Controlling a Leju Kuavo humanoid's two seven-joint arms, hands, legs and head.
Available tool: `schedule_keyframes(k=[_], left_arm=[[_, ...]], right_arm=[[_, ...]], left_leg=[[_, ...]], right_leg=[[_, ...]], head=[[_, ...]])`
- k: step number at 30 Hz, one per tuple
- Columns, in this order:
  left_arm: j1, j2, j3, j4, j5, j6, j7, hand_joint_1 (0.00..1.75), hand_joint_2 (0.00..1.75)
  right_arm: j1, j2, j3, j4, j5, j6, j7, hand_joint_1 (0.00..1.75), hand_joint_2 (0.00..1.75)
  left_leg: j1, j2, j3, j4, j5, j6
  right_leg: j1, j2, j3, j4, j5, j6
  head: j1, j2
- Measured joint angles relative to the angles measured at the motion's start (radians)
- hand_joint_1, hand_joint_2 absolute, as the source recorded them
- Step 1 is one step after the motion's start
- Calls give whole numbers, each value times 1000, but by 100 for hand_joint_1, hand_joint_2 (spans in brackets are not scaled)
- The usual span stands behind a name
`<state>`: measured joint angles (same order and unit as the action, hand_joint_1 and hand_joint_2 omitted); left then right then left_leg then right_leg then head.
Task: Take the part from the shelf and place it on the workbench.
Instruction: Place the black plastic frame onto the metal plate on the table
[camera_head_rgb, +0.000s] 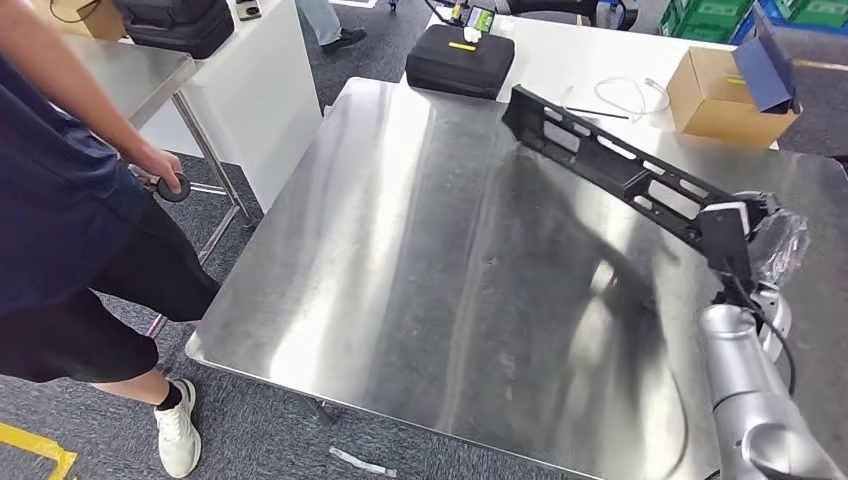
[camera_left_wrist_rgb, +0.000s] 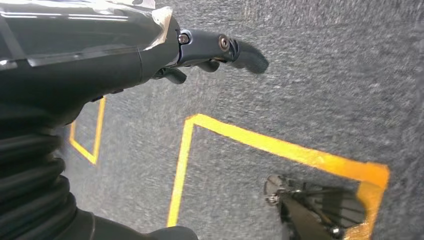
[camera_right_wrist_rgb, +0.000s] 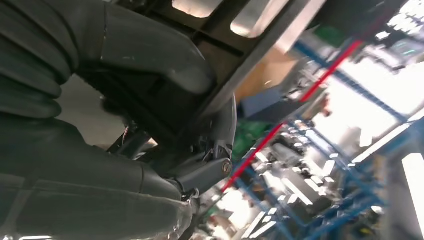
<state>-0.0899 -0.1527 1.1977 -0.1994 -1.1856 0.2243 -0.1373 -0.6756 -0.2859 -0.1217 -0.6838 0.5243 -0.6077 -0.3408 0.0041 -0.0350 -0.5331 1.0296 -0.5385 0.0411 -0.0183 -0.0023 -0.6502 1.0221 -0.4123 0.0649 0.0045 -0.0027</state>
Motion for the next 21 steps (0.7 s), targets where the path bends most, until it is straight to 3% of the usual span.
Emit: schedule_keyframes(k=[2,8,12,16,20,21], left_arm=[[1,0,-1,0,0,0,0,0,175],[-1,0,-9,0,-6,-1,0,0,175],[-1,0,-11,0,-15,-1,2,0,175],[0,0,-15,0,-24,17,19,0,175],[0,1,-18,0,-27,39,23,0,0],[0,1,-19,0,-27,41,23,0,0]], right_arm=[[-34,-14,-5,62,2,-4,0,175,175],[-67,-38,-9,175,28,-30,39,175,175],[-88,-80,-10,230,67,-56,93,0,0],[-117,-118,-10,276,114,-78,159,0,0],[-130,-143,-10,305,133,-80,191,0,0],[-131,-146,-10,310,135,-80,193,0,0]], left_leg=[[0,4,6,-7,3,6],[-1,14,22,-24,3,8],[0,16,33,-43,-8,3],[-1,19,38,-44,-8,-2],[-2,20,45,-44,-9,-8],[-3,20,46,-44,-9,-8]], right_leg=[[-3,6,3,-2,0,-1],[-2,17,7,-3,-13,-13],[2,16,9,-3,-14,-16],[2,16,15,-3,-14,-17],[1,16,22,-3,-14,-17],[1,16,23,-3,-14,-17]], head=[[-3,0],[-4,0],[-4,0],[-3,0],[-3,0],[-3,0]])
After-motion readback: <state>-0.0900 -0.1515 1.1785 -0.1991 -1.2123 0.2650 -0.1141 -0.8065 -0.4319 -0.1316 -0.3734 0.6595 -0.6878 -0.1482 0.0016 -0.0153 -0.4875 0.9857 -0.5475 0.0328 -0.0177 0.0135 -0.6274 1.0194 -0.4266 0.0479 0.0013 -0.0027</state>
